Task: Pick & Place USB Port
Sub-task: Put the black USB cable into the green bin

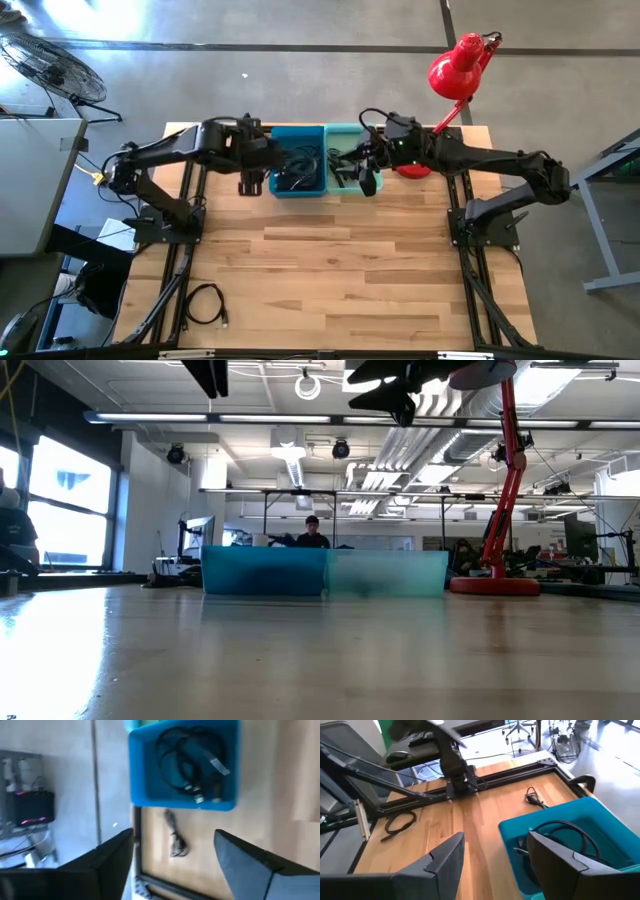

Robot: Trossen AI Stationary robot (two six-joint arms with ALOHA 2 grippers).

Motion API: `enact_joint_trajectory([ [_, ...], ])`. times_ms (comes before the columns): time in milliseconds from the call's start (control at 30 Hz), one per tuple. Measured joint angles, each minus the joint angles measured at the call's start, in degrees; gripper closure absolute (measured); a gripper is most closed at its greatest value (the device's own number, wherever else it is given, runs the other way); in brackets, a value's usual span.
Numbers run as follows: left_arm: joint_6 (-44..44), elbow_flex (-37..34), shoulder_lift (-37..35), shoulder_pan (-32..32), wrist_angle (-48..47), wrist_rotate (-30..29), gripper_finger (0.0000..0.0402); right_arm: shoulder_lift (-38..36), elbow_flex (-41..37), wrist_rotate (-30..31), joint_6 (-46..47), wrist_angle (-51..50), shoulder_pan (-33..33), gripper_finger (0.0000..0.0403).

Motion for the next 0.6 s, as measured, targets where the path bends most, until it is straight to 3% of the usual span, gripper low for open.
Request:
enact_joint_trajectory([
  [167,6.14,0.00,0.01,6.39,0.00,-2.15,0.0098,0.00,0.00,0.01,0.52,-1.30,1.54,0.0194],
  [333,6.53,0.00,0.01,15.70,-0.03,-1.76,0.0090,0.00,0.00,0.88,0.64,-4.17,3.09,0.0194],
  [467,5.76,0.00,0.01,24.29,-0.02,3.99,0.0089,0.00,0.00,1.47,0.71,-6.39,4.33,0.0194],
  [600,8.06,0.00,0.01,32.61,-0.02,14.69,0.0089,0.00,0.00,1.47,1.54,-7.65,5.26,0.0194],
])
